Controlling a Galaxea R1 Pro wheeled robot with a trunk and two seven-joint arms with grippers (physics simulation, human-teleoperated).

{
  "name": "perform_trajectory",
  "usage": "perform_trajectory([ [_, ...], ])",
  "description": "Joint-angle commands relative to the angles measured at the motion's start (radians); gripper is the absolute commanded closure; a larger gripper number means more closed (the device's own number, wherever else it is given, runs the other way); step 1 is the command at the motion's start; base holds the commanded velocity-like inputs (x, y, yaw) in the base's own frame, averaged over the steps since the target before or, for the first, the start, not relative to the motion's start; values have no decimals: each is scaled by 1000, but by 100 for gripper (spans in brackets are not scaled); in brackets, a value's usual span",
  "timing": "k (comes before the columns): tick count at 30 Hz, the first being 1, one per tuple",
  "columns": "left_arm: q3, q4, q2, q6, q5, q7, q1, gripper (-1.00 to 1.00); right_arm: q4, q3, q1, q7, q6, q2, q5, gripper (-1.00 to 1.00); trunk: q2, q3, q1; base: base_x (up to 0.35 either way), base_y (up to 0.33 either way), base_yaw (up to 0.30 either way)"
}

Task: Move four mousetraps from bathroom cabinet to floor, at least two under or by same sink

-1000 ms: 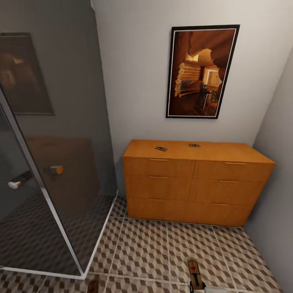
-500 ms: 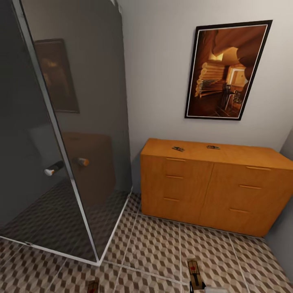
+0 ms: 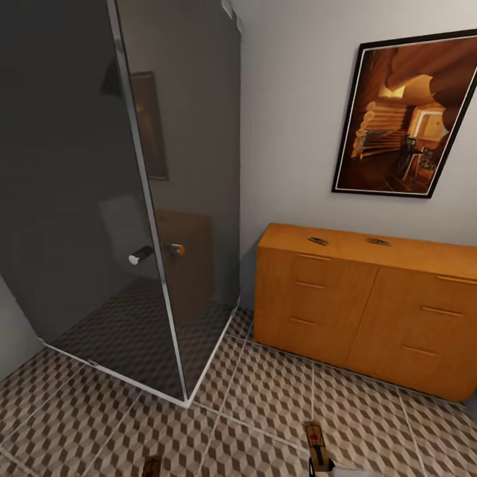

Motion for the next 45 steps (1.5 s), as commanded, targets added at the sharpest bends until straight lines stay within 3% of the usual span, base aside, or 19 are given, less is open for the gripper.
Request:
perform_trajectory([
  [1,-8,1,0,-3,6,6,-1,100,0,9,0,1,-4,0,-13,100,-1,-1,0,-10,0,267],
  [45,-9,1,0,-4,6,6,-1,100,1,9,0,2,-2,1,-12,100,-1,-1,0,-1,0,267],
])
